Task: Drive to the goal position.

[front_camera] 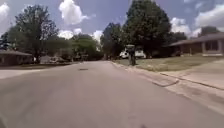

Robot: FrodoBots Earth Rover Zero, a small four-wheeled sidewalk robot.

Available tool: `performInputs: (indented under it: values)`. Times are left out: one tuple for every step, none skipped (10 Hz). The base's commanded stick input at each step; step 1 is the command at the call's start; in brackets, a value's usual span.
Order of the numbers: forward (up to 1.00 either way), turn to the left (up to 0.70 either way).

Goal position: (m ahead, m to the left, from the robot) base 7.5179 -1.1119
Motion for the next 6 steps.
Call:
performInputs:
  values:
    - [0.85,0.00]
    - [0.85,0.00]
    - [0.85,0.00]
    - [0.85,0.00]
    - [0.85,0.00]
    - [0.85,0.00]
